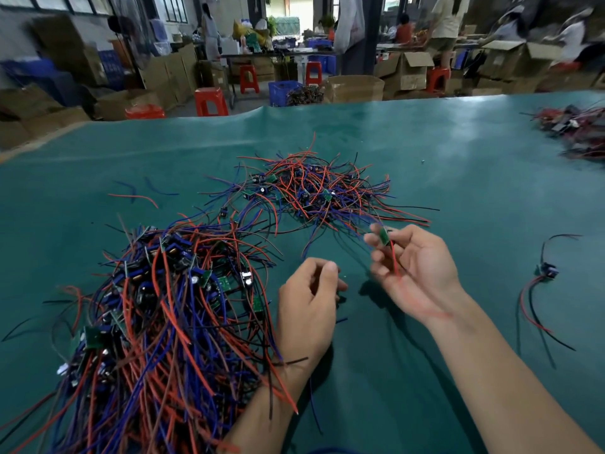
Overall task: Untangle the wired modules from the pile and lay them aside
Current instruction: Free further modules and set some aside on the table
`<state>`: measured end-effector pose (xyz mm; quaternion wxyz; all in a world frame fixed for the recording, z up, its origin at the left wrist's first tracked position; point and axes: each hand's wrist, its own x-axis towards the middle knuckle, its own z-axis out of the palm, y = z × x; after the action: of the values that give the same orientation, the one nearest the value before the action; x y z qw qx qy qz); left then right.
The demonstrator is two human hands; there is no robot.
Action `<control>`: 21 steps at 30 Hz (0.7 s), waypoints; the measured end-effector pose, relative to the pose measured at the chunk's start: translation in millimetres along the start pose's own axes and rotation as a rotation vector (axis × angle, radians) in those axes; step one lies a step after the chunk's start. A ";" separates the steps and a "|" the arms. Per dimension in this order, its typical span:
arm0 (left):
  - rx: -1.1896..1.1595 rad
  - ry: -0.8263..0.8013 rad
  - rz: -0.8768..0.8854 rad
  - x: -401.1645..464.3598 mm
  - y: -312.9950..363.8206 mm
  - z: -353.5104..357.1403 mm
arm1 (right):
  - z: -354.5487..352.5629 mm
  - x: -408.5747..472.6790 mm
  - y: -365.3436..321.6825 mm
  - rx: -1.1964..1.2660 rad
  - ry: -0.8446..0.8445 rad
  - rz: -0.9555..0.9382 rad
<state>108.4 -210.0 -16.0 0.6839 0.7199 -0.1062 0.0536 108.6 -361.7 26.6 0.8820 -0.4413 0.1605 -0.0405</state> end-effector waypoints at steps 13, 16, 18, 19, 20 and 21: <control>0.064 0.001 0.049 0.8 -3.3 0.1 | 12.7 -4.9 22.0 -0.350 -0.272 -0.107; 0.138 0.002 0.077 0.8 -4.1 -1.5 | 11.7 -4.4 21.8 -0.338 -0.225 -0.127; 0.151 0.005 0.089 0.4 -1.6 -1.2 | 9.9 -3.4 21.0 -0.353 -0.219 -0.132; 0.157 0.007 0.096 -0.1 -0.3 -0.9 | 8.7 -2.9 20.7 -0.353 -0.227 -0.132; 0.166 0.009 0.102 -0.4 0.6 -0.6 | 7.9 -2.8 20.5 -0.342 -0.234 -0.130; 0.174 0.009 0.105 -0.6 0.9 -0.6 | 7.1 -2.3 20.7 -0.325 -0.239 -0.129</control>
<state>107.6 -209.4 -15.3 0.6154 0.7698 -0.1355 0.1016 107.3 -343.2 14.7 0.8076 -0.5886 0.0308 -0.0180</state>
